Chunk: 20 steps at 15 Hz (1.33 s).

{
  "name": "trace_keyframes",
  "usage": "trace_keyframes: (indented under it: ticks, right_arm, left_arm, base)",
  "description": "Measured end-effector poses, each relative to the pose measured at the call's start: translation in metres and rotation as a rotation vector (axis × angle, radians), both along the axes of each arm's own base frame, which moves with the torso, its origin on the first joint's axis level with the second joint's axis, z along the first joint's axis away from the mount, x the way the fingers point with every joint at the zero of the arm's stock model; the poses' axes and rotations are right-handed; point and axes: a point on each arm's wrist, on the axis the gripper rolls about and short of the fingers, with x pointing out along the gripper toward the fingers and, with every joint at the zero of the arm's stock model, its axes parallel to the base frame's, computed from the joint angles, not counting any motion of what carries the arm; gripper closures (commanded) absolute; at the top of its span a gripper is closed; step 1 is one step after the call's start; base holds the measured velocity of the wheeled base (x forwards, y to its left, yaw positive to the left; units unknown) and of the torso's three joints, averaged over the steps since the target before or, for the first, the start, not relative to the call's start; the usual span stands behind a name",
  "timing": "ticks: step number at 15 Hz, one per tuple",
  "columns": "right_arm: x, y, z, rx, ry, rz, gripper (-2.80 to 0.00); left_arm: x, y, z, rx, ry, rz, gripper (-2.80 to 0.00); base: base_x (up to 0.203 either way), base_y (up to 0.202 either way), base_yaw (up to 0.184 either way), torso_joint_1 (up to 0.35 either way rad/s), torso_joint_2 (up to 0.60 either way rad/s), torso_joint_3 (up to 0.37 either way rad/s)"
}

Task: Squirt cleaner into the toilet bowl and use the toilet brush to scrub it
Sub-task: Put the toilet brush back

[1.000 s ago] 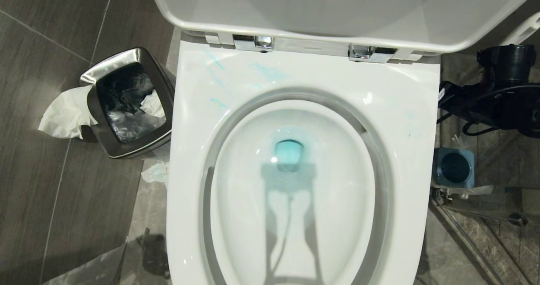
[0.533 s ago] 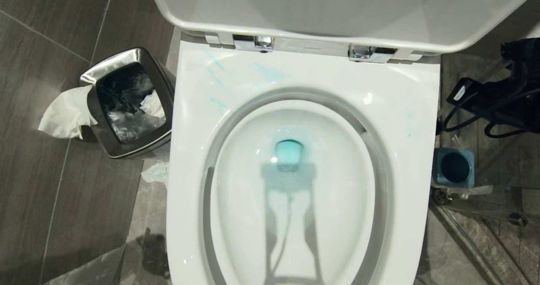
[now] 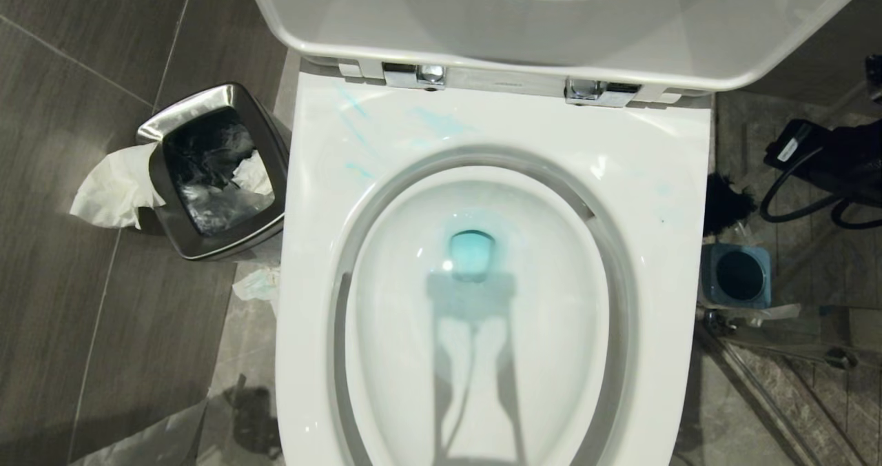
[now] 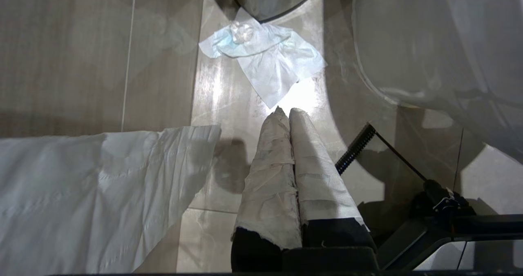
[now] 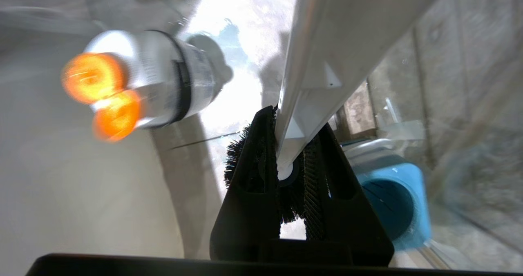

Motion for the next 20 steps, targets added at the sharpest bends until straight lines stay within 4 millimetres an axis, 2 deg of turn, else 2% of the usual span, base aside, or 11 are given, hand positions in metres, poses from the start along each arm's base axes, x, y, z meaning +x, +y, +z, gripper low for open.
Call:
trace_keyframes:
  ticks: [6, 12, 20]
  right_arm:
    - [-0.040, 0.003, -0.007, -0.039, 0.026, 0.017, 0.00]
    - [-0.069, 0.004, -0.019, -0.064, 0.055, 0.019, 0.00]
    - [-0.080, 0.004, -0.035, -0.084, 0.079, -0.007, 0.00]
  left_arm:
    - [0.000, 0.000, 0.000, 0.002, 0.000, 0.000, 0.00]
    - [0.000, 0.000, 0.000, 0.003, 0.000, 0.002, 0.00]
    - [0.000, 0.000, 0.000, 0.003, 0.000, 0.001, 0.00]
  base:
    - [0.000, 0.000, 0.000, 0.002, 0.00, 0.195]
    - [0.000, 0.000, 0.000, 0.003, 0.00, 0.184]
    - [0.000, 0.000, 0.000, 0.000, 0.00, 0.011]
